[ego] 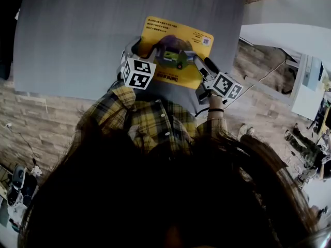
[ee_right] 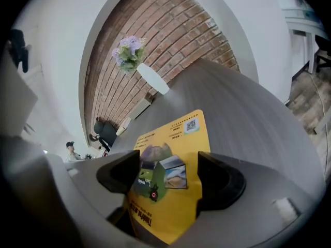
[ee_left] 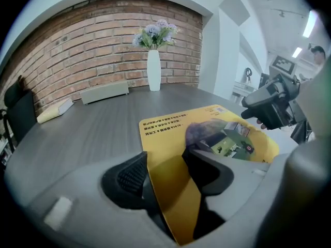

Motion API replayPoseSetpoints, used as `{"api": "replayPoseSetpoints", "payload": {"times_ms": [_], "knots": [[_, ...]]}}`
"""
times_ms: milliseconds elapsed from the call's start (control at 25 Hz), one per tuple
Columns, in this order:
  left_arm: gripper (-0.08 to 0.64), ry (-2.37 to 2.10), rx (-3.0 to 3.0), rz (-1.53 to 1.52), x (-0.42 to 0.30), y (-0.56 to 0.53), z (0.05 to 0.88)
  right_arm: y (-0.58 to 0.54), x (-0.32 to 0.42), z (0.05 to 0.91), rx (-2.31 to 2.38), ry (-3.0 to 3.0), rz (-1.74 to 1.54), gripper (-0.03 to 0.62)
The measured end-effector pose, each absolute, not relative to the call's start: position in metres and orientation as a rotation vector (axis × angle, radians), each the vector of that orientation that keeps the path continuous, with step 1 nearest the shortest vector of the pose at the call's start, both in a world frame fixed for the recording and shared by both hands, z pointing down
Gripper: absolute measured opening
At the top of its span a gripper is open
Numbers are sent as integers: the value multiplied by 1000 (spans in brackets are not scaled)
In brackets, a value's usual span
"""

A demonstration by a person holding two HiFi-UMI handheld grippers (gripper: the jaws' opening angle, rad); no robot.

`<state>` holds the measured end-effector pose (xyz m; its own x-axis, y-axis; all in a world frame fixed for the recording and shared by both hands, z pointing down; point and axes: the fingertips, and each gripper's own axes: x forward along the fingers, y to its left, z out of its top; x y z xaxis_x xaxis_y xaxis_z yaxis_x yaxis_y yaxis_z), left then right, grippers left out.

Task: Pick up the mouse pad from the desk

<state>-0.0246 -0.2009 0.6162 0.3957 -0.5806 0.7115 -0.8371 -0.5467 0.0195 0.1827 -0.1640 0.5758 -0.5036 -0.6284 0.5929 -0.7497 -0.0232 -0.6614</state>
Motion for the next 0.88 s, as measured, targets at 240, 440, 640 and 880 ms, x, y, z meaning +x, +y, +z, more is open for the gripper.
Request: {"api": "replayPoseSetpoints", "payload": {"times_ms": [240, 440, 640, 880], "knots": [[258, -1225, 2283, 935, -25, -201, 617, -157, 196, 583, 1468, -2022, 1667, 330], [258, -1219, 2275, 931, -25, -201, 616, -153, 204, 586, 1454, -1968, 1719, 333], [259, -1198, 2253, 935, -26, -201, 619, -151, 203, 589, 1375, -1934, 1772, 334], [263, -1176, 2218, 931, -26, -203, 620, -147, 198, 589, 1266, -1888, 1838, 334]]}}
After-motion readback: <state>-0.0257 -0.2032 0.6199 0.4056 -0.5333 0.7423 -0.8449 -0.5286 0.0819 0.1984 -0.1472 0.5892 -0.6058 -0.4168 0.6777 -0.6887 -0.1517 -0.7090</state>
